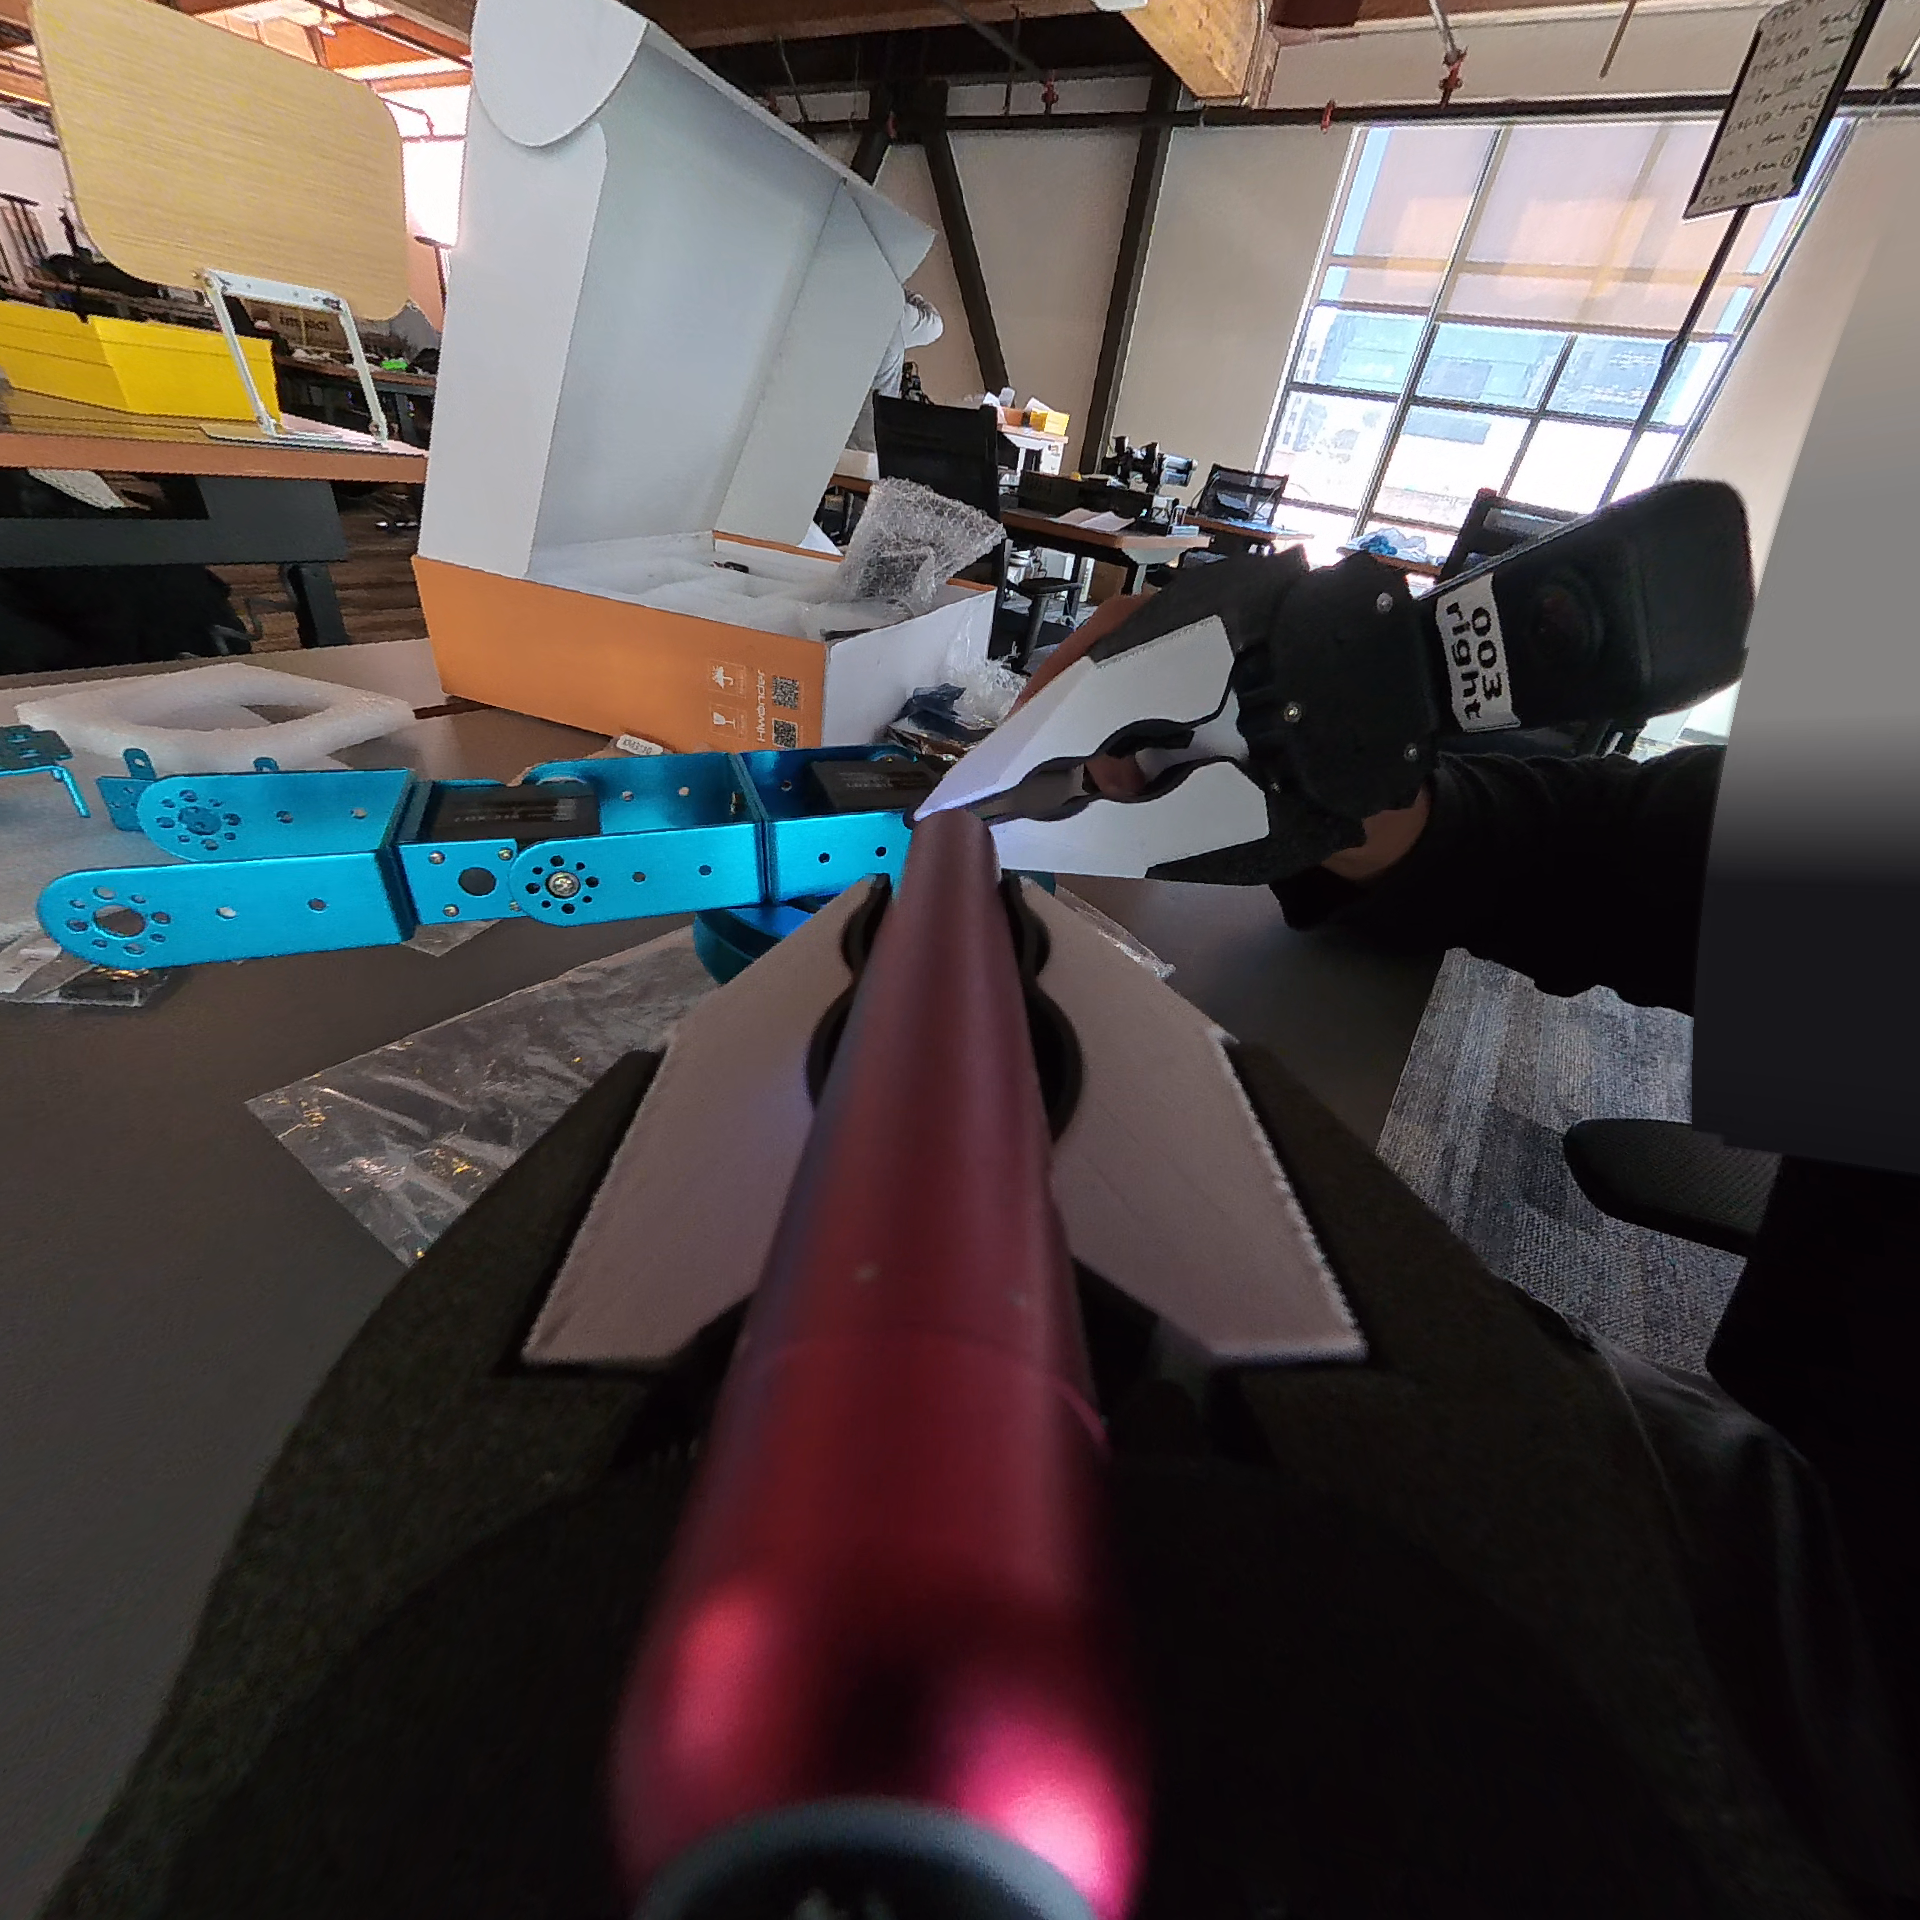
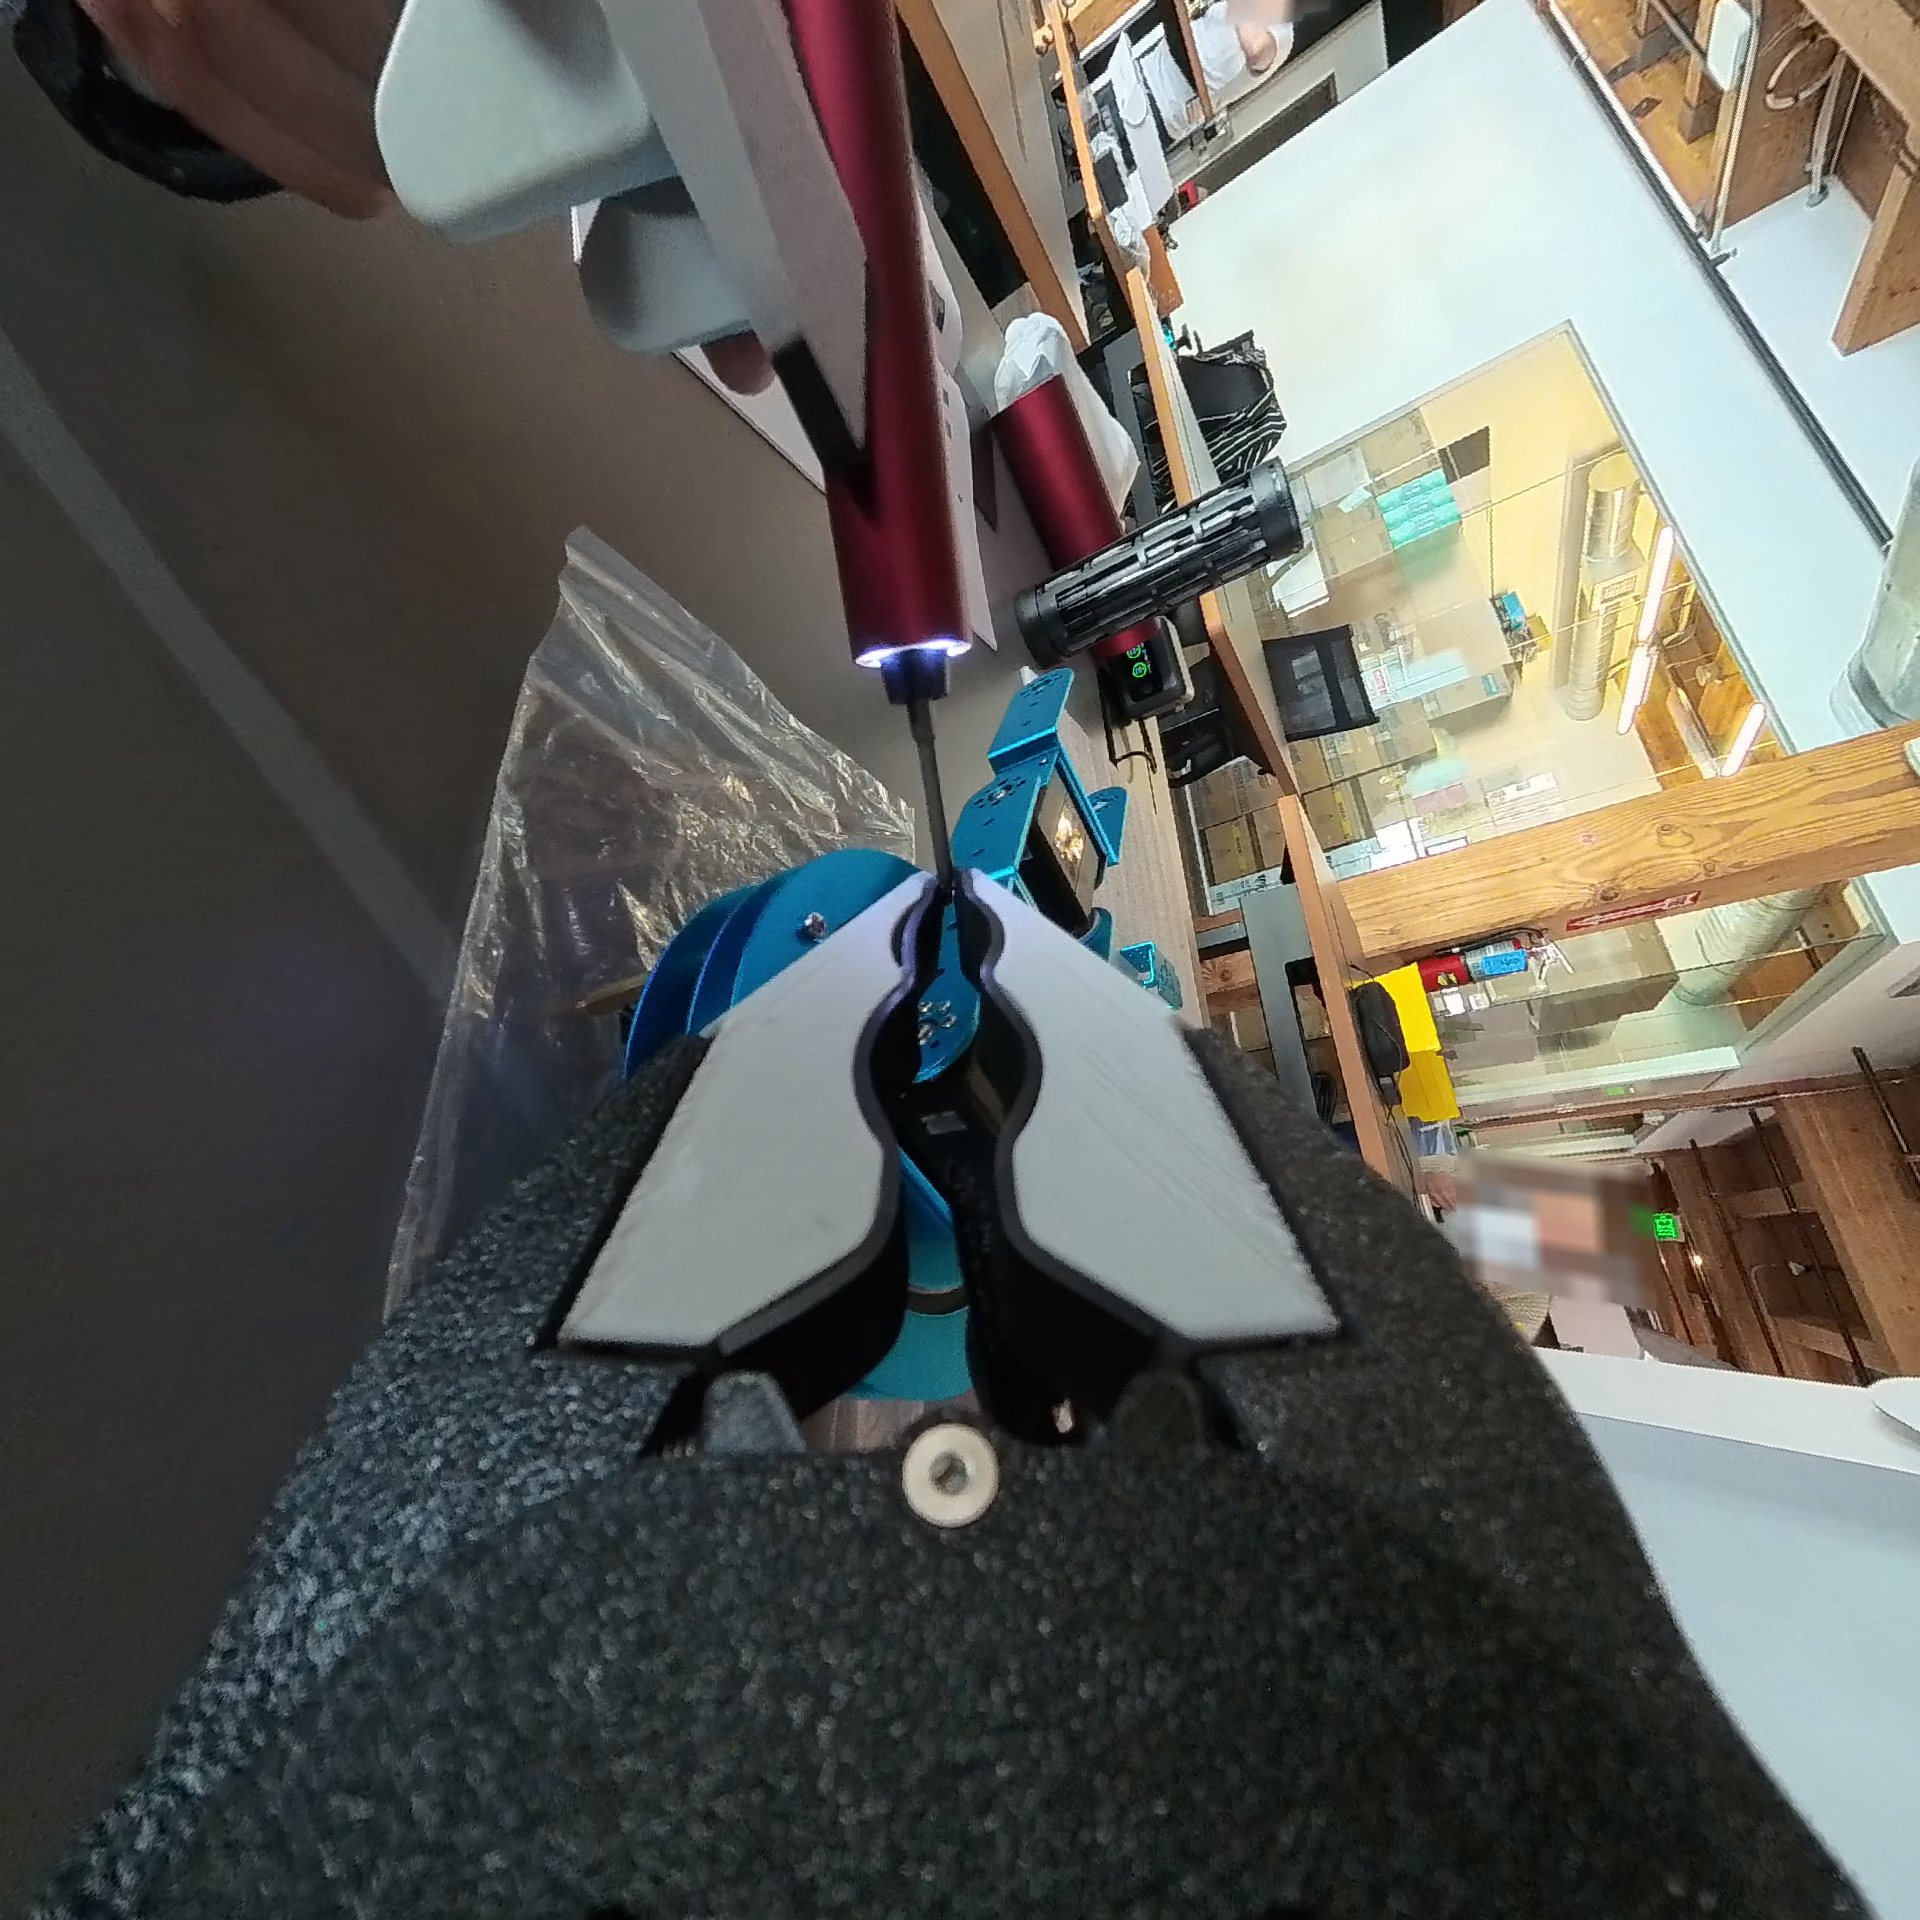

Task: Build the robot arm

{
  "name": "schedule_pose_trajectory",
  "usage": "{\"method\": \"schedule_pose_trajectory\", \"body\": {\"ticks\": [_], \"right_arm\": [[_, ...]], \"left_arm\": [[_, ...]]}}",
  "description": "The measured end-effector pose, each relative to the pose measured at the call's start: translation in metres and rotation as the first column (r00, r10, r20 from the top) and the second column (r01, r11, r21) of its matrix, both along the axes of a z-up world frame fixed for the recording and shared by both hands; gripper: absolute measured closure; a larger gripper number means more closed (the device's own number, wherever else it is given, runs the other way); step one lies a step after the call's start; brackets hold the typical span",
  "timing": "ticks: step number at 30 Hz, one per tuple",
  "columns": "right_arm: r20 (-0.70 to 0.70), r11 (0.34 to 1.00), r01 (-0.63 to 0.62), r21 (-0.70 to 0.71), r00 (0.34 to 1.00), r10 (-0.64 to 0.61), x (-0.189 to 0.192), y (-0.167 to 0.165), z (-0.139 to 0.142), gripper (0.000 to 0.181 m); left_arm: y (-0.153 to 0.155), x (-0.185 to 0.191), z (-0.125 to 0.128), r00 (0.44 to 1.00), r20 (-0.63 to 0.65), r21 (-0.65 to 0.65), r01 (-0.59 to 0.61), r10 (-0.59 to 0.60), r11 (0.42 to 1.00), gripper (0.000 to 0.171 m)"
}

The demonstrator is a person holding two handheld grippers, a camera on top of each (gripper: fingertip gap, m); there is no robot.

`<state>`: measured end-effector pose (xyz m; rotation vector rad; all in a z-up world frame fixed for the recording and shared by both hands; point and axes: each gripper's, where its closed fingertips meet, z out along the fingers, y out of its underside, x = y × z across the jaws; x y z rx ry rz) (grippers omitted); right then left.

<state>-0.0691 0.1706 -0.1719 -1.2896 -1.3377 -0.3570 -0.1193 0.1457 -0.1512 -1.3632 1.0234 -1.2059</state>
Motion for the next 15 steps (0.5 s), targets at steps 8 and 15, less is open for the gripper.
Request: {"method": "schedule_pose_trajectory", "body": {"ticks": [8, 15], "right_arm": [[-0.003, 1.0, 0.002, 0.0, 1.0, -0.002, 0.0008, 0.0007, 0.0009, 0.179], [0.007, 1.0, 0.0, 0.005, 1.0, 0.0, -0.0002, 0.0004, -0.0004, 0.179]], "left_arm": [[-0.001, -0.0021, 0.0019, 1.0, -0.004, 0.015, -0.011, 0.011, 1.0, 0.151], [0.0022, -0.0051, 0.001, 1.0, -0.007, 0.012, -0.021, 0.021, 1.0, 0.151]]}}
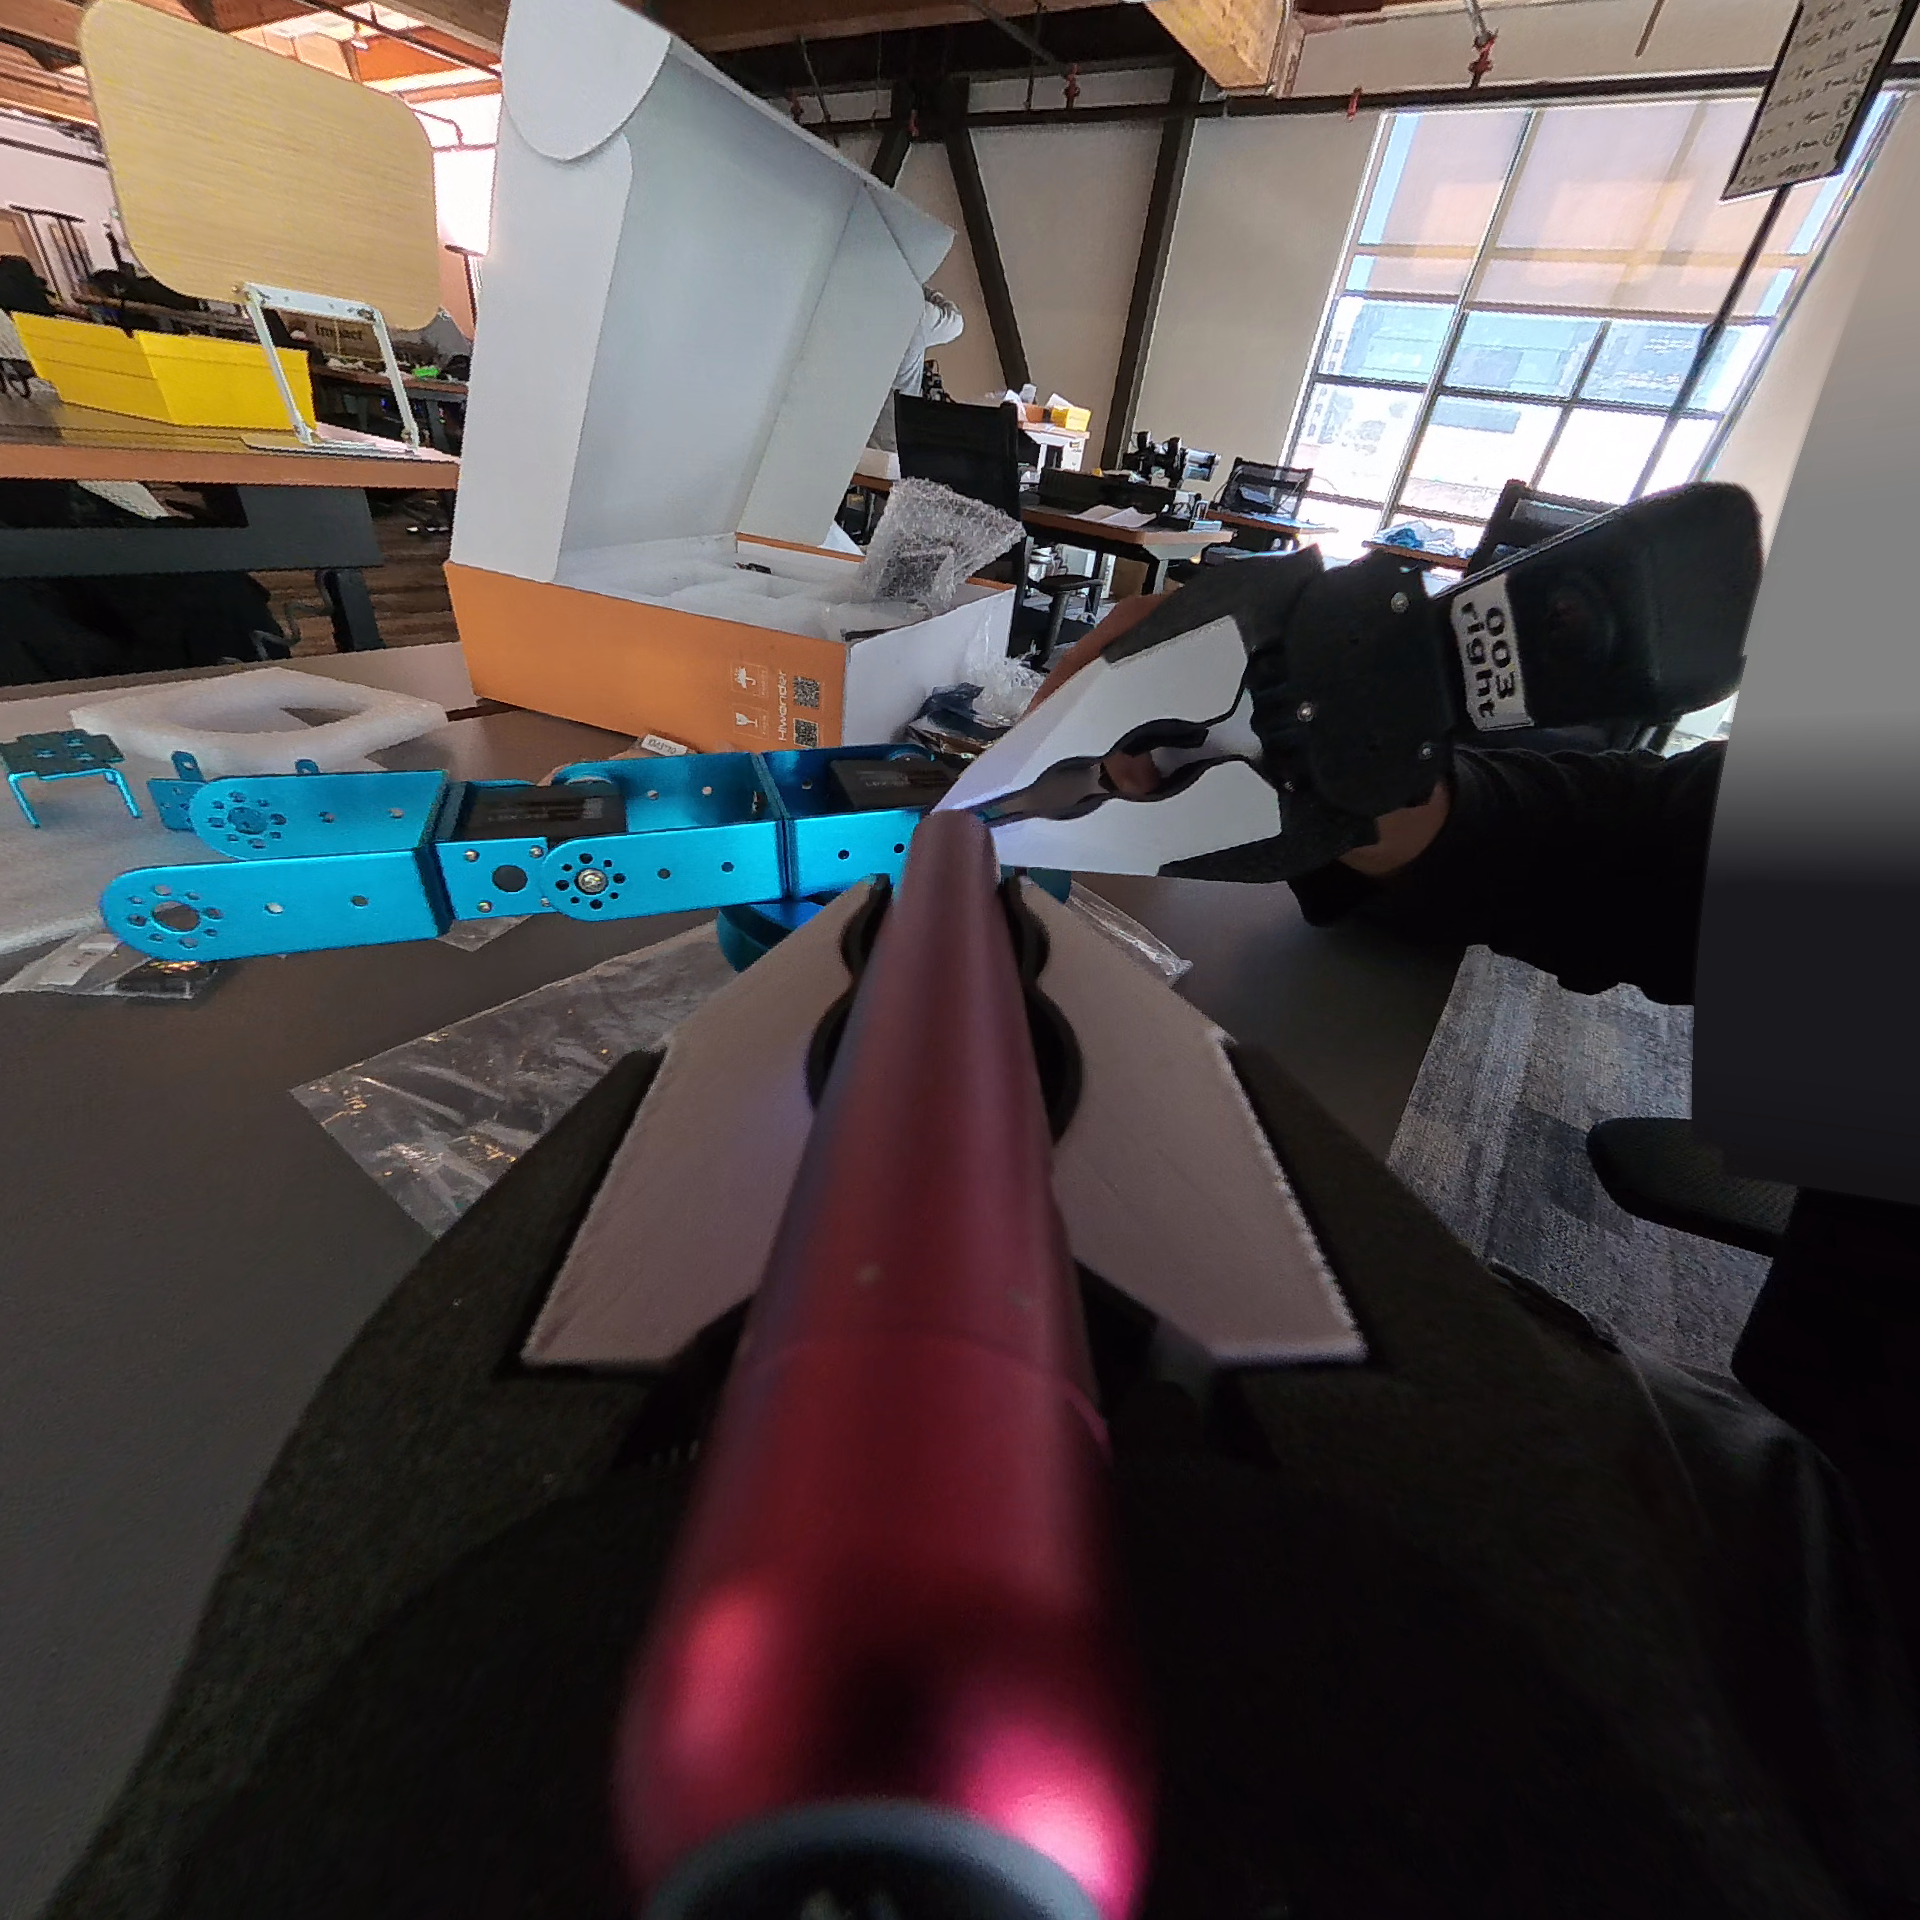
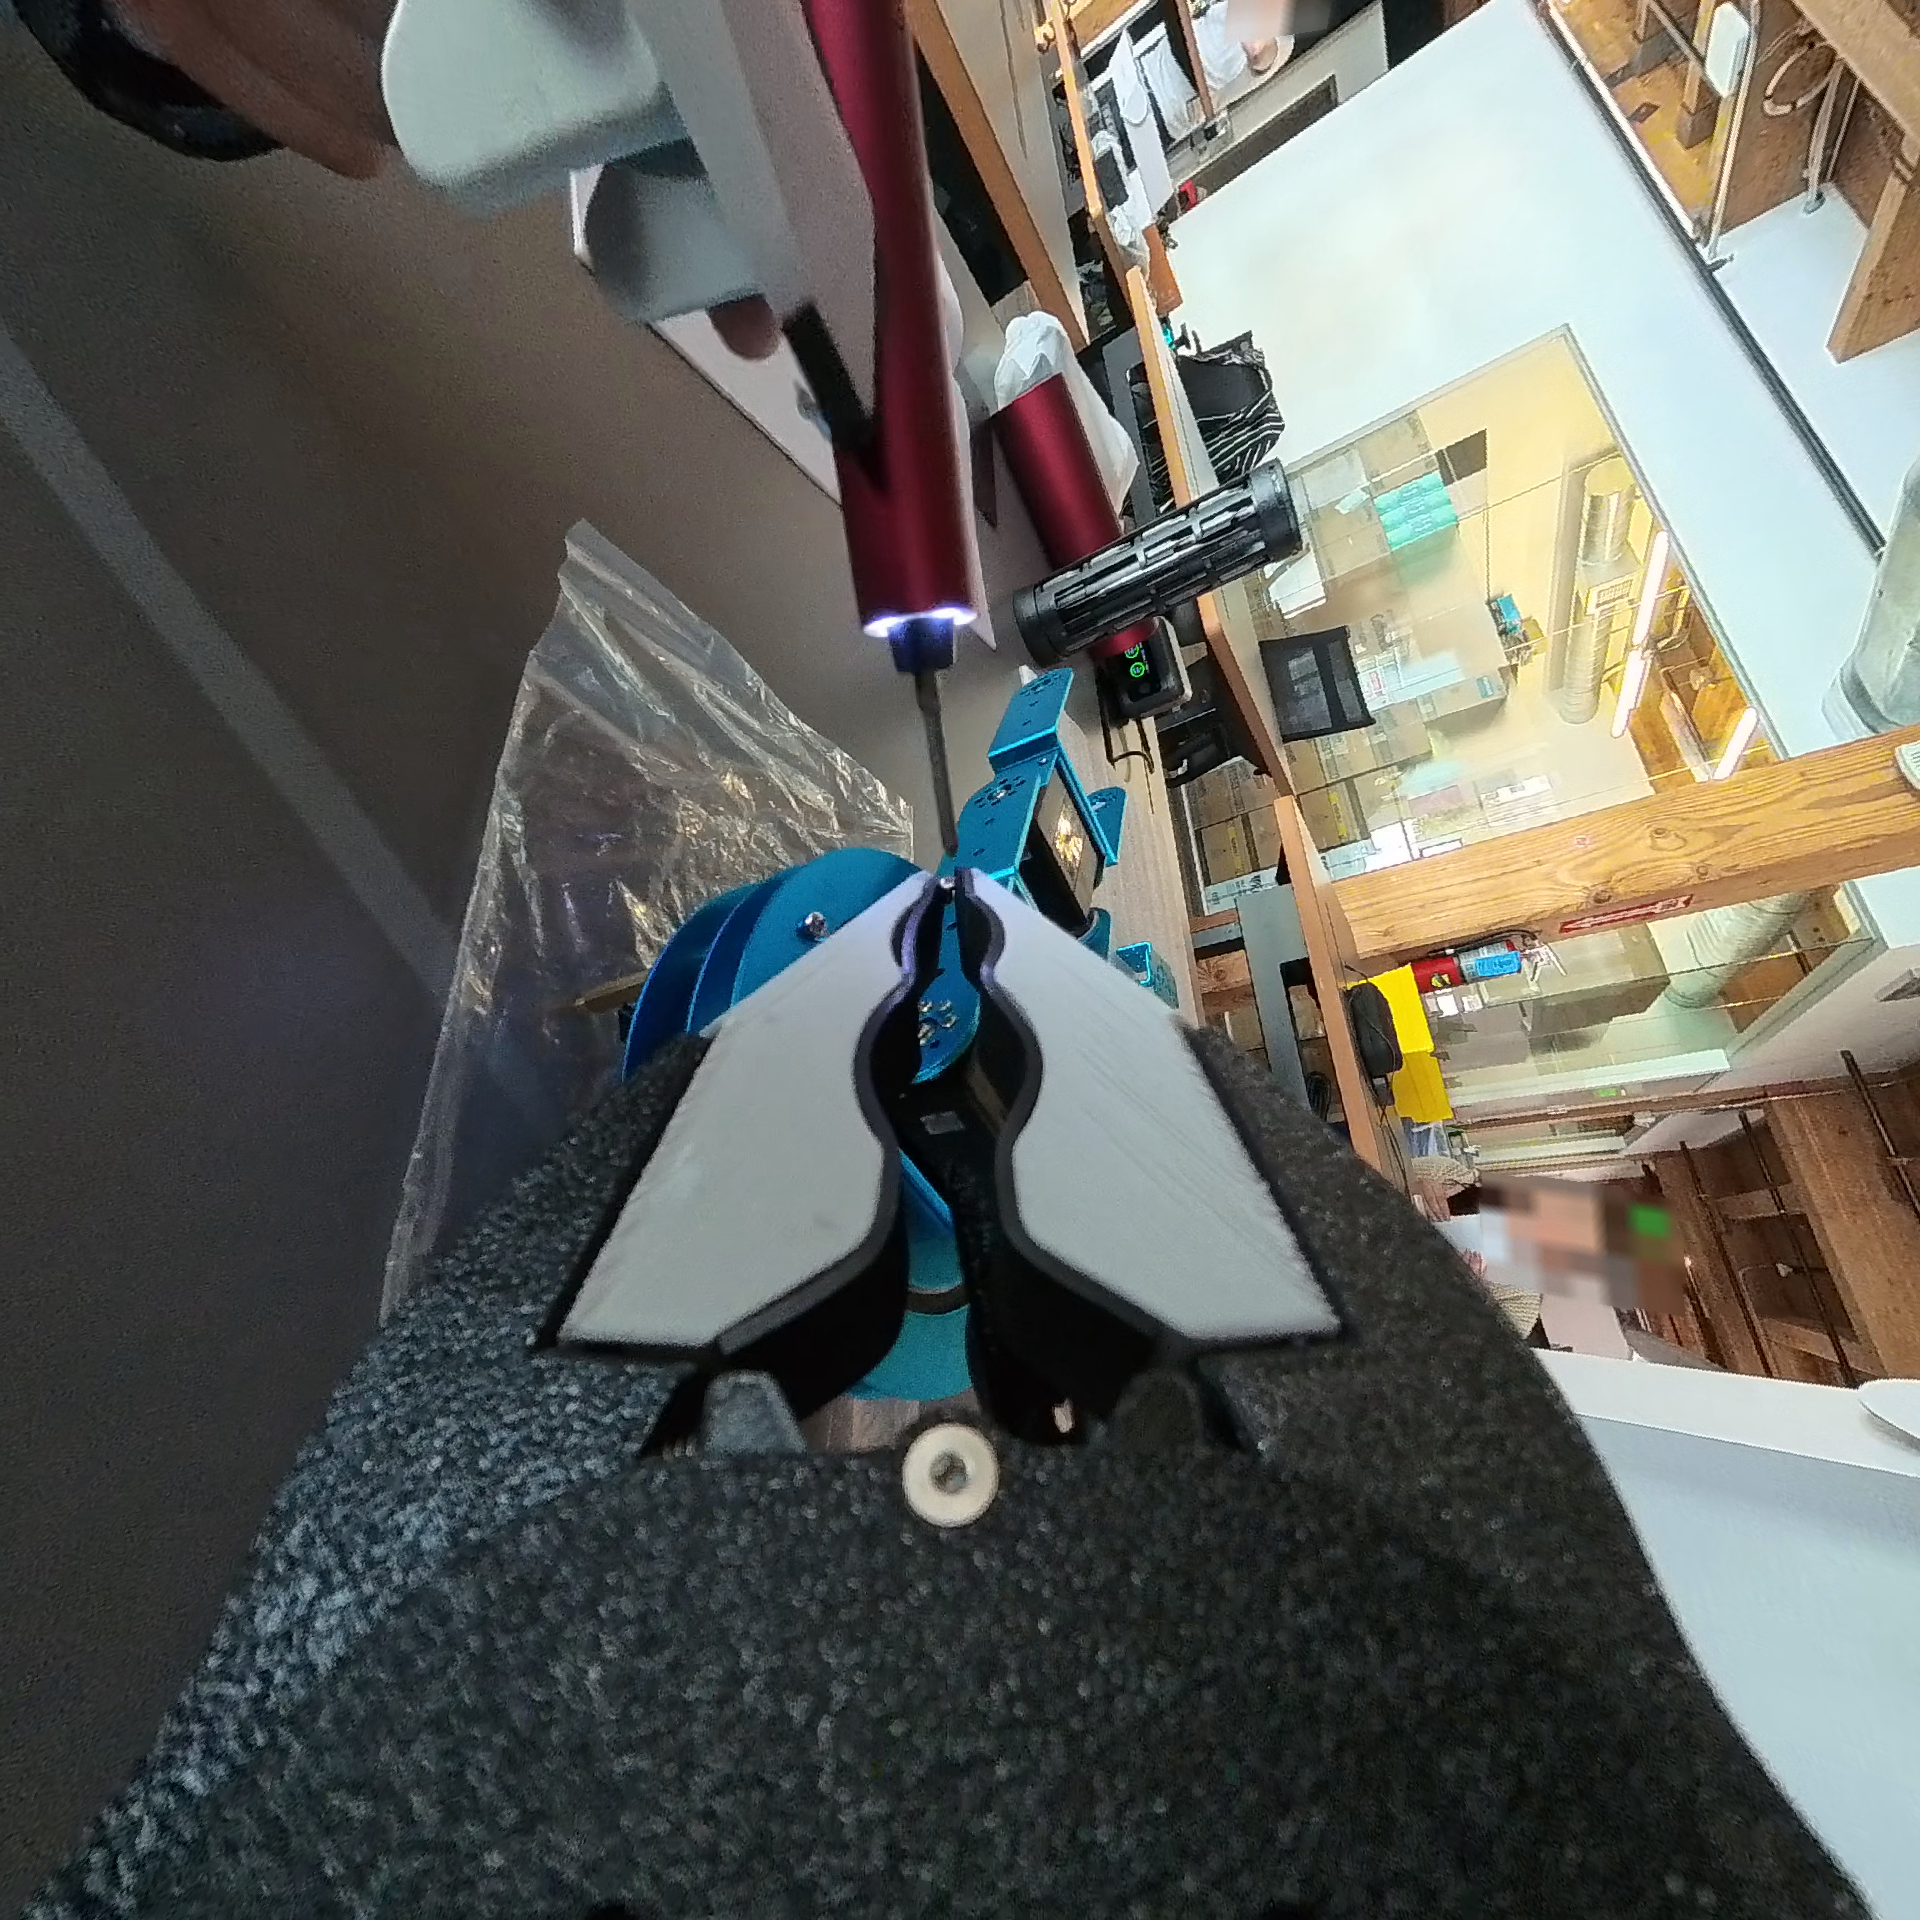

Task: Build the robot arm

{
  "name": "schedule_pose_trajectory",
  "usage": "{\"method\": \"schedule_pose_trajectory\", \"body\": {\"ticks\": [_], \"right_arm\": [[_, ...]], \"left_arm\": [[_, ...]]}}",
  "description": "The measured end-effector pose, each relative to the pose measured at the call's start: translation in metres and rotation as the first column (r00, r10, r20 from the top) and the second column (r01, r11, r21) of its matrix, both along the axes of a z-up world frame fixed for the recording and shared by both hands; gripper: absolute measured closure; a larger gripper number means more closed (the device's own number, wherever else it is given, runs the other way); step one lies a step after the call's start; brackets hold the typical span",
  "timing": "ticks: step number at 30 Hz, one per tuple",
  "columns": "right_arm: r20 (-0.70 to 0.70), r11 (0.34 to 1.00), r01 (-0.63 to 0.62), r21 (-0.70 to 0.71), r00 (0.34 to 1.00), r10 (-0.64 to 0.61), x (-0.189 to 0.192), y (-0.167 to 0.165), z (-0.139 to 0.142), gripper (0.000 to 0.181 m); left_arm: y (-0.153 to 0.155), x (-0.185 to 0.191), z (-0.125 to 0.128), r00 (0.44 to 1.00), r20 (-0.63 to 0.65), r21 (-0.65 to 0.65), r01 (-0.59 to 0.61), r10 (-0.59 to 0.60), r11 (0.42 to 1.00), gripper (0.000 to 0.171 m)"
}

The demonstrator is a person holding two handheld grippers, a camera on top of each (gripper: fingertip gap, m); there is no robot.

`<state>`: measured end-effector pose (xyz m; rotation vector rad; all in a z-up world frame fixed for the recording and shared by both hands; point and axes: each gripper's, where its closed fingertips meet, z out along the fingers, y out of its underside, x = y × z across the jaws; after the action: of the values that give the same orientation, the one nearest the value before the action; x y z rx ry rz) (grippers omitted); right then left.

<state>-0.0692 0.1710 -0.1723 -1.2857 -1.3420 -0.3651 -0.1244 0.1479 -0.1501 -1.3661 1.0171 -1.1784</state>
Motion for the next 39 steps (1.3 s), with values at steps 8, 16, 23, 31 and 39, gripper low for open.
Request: {"method": "schedule_pose_trajectory", "body": {"ticks": [8, 16, 23, 31, 39], "right_arm": [[0.01, 1.0, 0.003, 0.002, 1.0, -0.003, -0.0004, 0.0001, -0.0015, 0.179], [0.011, 1.0, -0.003, 0.011, 1.0, 0.003, -0.0015, -0.0013, 0.0002, 0.18], [0.013, 1.0, -0.003, 0.002, 1.0, 0.003, -0.0016, -0.0006, -0.002, 0.179], [0.018, 1.0, -0.008, 0.008, 1.0, 0.008, -0.0029, -0.002, -0.0024, 0.179], [0.062, 0.999, 0.003, 0.039, 0.998, -0.005, -0.0031, -0.002, -0.0043, 0.179]], "left_arm": [[-0.0023, 0.0033, -0.0027, 1.0, -0.014, 0.002, 0.009, -0.009, 1.0, 0.151], [-0.0013, 0.0013, -0.0022, 1.0, -0.021, 0.011, -0.004, 0.004, 1.0, 0.151], [-0.0053, 0.0005, 0.0014, 1.0, -0.016, 0.019, -0.001, 0.001, 1.0, 0.151], [-0.0041, 0.0023, -0.0024, 1.0, -0.029, 0.014, -0.002, 0.002, 1.0, 0.151], [-0.0044, 0.0023, -0.0037, 0.998, -0.051, 0.009, -0.02, 0.02, 1.0, 0.151]]}}
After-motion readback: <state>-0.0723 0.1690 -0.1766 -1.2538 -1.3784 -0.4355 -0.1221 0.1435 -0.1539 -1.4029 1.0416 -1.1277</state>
